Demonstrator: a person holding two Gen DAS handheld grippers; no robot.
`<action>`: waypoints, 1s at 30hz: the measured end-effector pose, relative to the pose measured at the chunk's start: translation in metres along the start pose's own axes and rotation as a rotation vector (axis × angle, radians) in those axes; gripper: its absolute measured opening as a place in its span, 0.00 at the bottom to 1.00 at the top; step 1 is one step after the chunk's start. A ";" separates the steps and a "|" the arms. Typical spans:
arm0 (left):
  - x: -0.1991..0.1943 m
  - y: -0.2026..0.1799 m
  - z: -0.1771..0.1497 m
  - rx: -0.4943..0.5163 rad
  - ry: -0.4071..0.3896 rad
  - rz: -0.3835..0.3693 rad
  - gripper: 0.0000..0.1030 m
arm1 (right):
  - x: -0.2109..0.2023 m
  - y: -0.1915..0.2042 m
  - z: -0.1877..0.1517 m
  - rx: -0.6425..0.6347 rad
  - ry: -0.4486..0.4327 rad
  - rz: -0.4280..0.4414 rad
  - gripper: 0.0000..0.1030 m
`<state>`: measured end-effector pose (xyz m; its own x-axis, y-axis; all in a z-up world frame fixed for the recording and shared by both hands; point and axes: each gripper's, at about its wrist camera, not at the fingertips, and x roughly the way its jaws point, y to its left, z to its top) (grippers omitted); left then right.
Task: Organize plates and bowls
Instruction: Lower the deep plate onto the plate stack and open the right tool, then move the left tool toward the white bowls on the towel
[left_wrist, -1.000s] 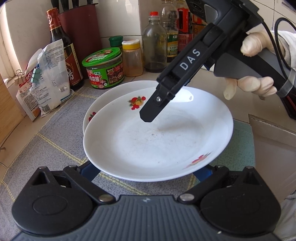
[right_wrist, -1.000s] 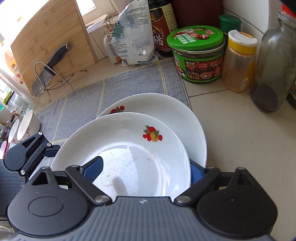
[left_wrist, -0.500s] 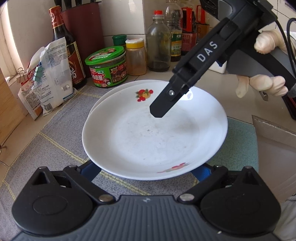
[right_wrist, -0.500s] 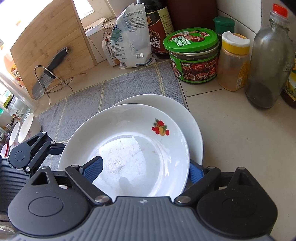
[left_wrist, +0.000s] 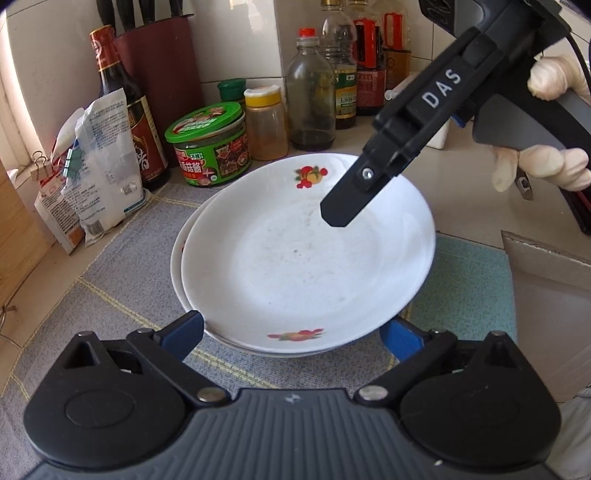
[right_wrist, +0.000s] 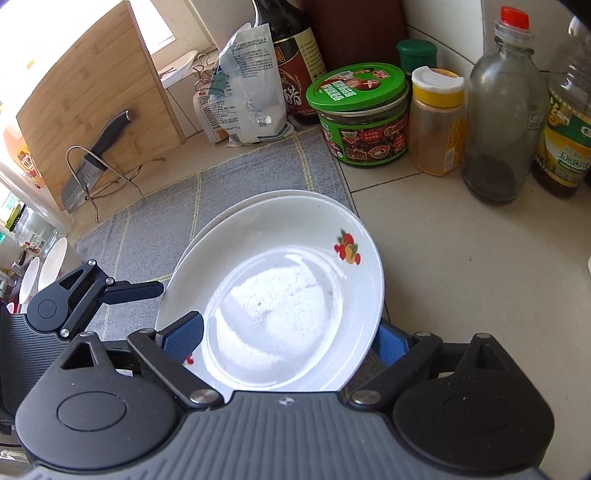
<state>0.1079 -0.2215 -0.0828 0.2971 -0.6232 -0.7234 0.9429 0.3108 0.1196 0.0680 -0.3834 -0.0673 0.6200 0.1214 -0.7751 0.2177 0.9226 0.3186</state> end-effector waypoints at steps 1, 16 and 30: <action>0.000 0.000 0.000 -0.002 -0.003 0.000 0.98 | 0.001 0.001 0.000 -0.001 0.003 -0.005 0.95; -0.047 0.025 -0.006 -0.160 -0.145 0.135 0.99 | -0.012 0.062 0.002 -0.333 -0.188 -0.232 1.00; -0.116 0.054 -0.066 -0.501 -0.128 0.459 0.99 | 0.029 0.141 0.016 -0.564 -0.217 -0.029 1.00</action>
<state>0.1141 -0.0849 -0.0371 0.6944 -0.4194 -0.5847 0.5431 0.8385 0.0435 0.1286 -0.2560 -0.0356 0.7725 0.0706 -0.6311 -0.1596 0.9835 -0.0854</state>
